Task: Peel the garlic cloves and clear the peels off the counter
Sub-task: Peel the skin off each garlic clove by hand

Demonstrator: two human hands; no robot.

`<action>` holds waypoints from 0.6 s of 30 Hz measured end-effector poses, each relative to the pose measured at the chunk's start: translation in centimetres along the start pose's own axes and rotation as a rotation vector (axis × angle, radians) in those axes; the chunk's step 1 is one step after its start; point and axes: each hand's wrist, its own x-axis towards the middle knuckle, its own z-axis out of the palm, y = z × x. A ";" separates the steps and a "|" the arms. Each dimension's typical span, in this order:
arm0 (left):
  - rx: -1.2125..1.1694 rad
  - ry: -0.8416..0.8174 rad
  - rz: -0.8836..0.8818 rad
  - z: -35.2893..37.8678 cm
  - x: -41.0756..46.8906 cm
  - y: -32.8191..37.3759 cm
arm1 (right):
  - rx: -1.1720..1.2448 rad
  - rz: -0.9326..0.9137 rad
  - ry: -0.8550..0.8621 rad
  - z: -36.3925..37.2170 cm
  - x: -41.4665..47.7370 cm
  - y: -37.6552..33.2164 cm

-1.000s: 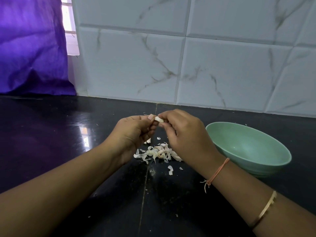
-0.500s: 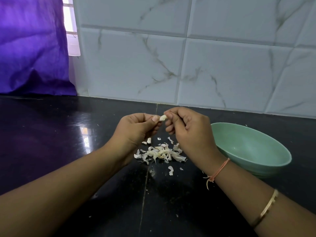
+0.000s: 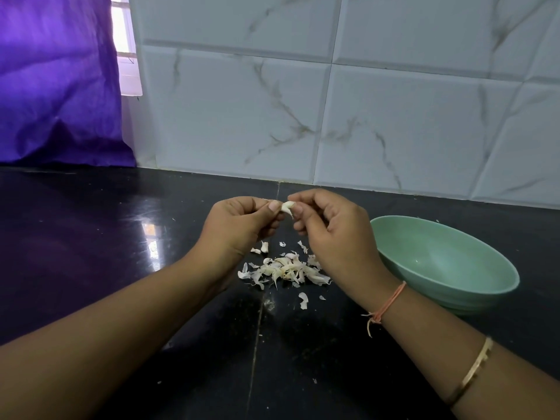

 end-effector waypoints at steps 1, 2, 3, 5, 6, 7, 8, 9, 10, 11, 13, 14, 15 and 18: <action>0.015 -0.010 0.010 0.1 -0.1 -0.1 | -0.011 -0.011 0.013 -0.1 0.0 0.0; 0.027 -0.018 0.019 0.2 -0.2 -0.1 | -0.021 -0.023 0.022 -0.1 0.1 0.0; 0.037 -0.023 0.026 0.2 -0.2 -0.1 | -0.028 -0.029 0.026 -0.2 0.1 0.0; 0.070 -0.032 0.052 0.2 -0.2 -0.2 | -0.023 -0.004 0.025 -0.1 0.1 0.0; 0.103 -0.037 0.074 0.2 -0.2 -0.2 | -0.007 0.023 0.026 0.0 0.2 0.0; 0.140 -0.041 0.100 0.2 -0.2 -0.1 | 0.017 0.053 0.025 0.0 0.3 0.0; 0.172 -0.043 0.123 0.1 -0.2 -0.1 | 0.049 0.083 0.018 -0.1 0.3 -0.1; 0.202 -0.042 0.145 0.0 -0.3 0.0 | 0.092 0.113 0.003 -0.2 0.4 -0.1; 0.240 -0.038 0.168 -0.1 -0.3 0.1 | 0.142 0.142 -0.019 -0.2 0.4 -0.2; 0.286 -0.035 0.189 -0.1 -0.3 0.1 | 0.193 0.167 -0.041 -0.3 0.5 -0.2; 0.366 -0.036 0.211 -0.2 -0.2 0.2 | 0.250 0.195 -0.077 -0.4 0.4 -0.2; 0.388 -0.037 0.212 -0.3 -0.2 0.2 | 0.258 0.200 -0.088 -0.4 0.4 -0.1; 0.405 -0.037 0.211 -0.3 -0.2 0.2 | 0.262 0.200 -0.096 -0.4 0.3 -0.1; 0.438 -0.039 0.204 -0.4 -0.2 0.2 | 0.259 0.197 -0.113 -0.5 0.3 0.0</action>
